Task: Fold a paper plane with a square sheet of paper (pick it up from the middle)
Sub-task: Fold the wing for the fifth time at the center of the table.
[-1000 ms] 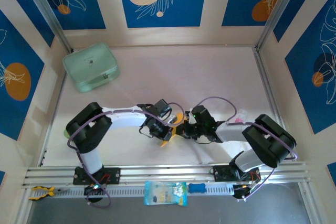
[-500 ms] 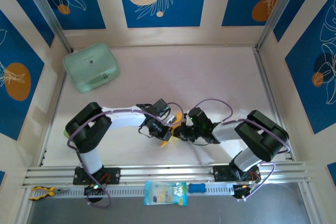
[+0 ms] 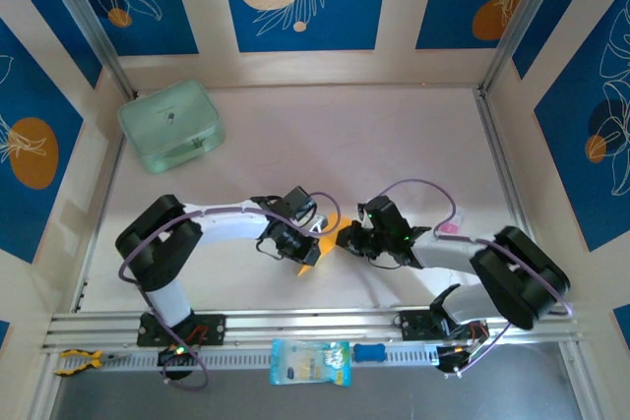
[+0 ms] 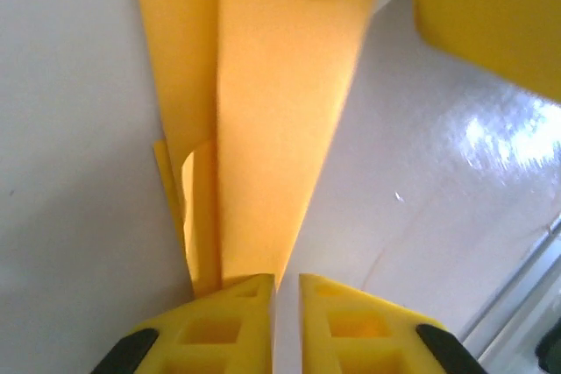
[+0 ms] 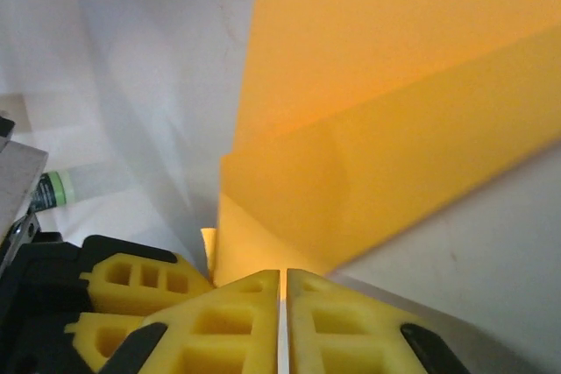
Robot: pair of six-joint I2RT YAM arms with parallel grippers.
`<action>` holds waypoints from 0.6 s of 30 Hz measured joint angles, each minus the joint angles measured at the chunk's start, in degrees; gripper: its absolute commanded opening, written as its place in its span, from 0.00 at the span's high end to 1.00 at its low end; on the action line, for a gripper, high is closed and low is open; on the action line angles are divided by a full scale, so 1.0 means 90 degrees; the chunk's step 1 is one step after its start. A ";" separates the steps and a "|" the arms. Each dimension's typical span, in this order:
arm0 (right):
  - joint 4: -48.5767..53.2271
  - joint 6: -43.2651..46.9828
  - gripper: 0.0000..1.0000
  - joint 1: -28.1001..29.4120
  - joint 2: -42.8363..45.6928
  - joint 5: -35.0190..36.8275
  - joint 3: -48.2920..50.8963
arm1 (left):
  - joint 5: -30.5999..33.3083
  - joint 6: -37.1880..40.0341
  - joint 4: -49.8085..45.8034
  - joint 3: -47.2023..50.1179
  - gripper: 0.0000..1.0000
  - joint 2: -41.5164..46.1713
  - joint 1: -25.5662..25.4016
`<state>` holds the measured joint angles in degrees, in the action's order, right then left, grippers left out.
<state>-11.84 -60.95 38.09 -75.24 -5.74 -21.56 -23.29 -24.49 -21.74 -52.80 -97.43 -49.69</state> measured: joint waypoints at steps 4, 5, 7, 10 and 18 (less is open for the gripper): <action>0.0551 -0.0024 0.83 0.0085 0.0566 0.0374 0.0012 | -0.0051 -0.0112 0.0066 0.0022 0.73 0.0585 0.0238; 0.0563 -0.0051 0.81 0.0090 0.0658 0.0432 0.0063 | -0.0083 -0.0124 0.0121 0.0022 0.71 0.0699 0.0364; 0.0544 -0.0151 0.79 0.0100 0.0818 0.0481 0.0257 | -0.0189 -0.0141 0.0228 0.0022 0.71 0.0784 0.0644; 0.0495 -0.0270 0.78 0.0102 0.0896 0.0474 0.0566 | -0.0330 -0.0134 0.0299 0.0024 0.70 0.0692 0.1025; 0.0415 -0.0168 0.78 0.0119 0.0546 0.0175 0.0406 | -0.0770 -0.0124 0.0406 0.0041 0.69 0.0053 0.1270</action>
<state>-8.10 -62.46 39.16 -70.32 -4.16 -17.91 -30.22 -25.61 -18.09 -52.42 -96.95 -38.26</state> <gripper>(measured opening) 0.220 0.306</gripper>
